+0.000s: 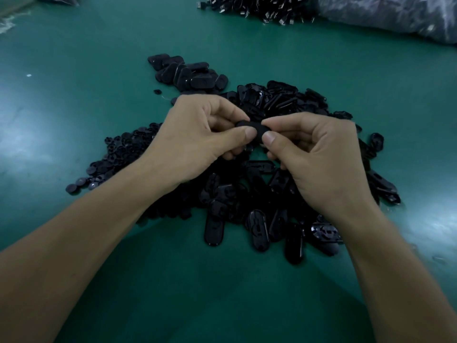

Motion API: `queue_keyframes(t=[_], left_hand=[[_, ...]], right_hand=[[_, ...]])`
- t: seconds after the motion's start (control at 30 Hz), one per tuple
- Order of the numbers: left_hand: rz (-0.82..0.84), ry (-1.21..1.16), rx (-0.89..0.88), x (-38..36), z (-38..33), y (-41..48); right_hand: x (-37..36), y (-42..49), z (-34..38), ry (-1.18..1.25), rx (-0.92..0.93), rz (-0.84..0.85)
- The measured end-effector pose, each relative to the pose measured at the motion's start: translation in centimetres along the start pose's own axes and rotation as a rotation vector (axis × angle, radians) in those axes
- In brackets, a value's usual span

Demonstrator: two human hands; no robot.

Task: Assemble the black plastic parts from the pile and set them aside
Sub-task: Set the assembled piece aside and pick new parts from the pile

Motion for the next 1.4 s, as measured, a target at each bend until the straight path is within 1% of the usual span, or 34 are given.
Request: queue_keyframes(t=[0.1, 0.2, 0.3, 0.4, 0.53, 0.63, 0.8, 1.17, 1.27, 1.4], left_hand=[[-0.051, 0.123, -0.017, 0.3, 0.2, 0.2], [-0.175, 0.160, 0.008, 1.4, 0.6, 1.0], [-0.306, 0.168, 0.053, 3.4, 1.0, 2.3], [-0.374, 0.219, 0.104, 5.4, 1.7, 3.8], [-0.440, 0.280, 0.151, 6.8, 2.4, 5.7], [-0.466, 0.321, 0.182, 7.4, 2.6, 6.6], [-0.475, 0.453, 0.240, 7.2, 2.9, 7.1], [-0.552, 0.485, 0.387, 6.8, 2.6, 7.5], [-0.548, 0.450, 0.357, 6.7, 2.4, 7.4], [-0.485, 0.391, 0.222, 5.4, 1.2, 6.7]], right_hand=[[-0.3, -0.1, -0.2, -0.154, 0.010, -0.028], [0.2, -0.3, -0.5, -0.369, 0.006, -0.079], [1.0, -0.4, -0.8, -0.597, -0.057, -0.039], [0.9, -0.4, -0.9, -0.680, -0.101, 0.017], [0.4, -0.6, -1.0, -0.765, -0.172, 0.035], [0.4, -0.7, -0.9, -0.785, -0.210, 0.009], [0.1, -0.6, -0.8, -0.757, -0.219, -0.020], [-0.2, -0.4, -0.9, -0.707, -0.224, -0.098], [-0.2, -0.5, -0.8, -0.683, -0.226, -0.129], [-0.2, -0.5, -0.7, -0.635, -0.230, -0.143]])
Point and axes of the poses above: each hand's wrist, its own y-axis towards the middle knuckle, its own x-axis out of the back of the hand, z = x × y, the point moved 1 cm from there along y, towards the middle knuckle, and after that the axes turned 12 degrees about z, right-handed, at the moved point
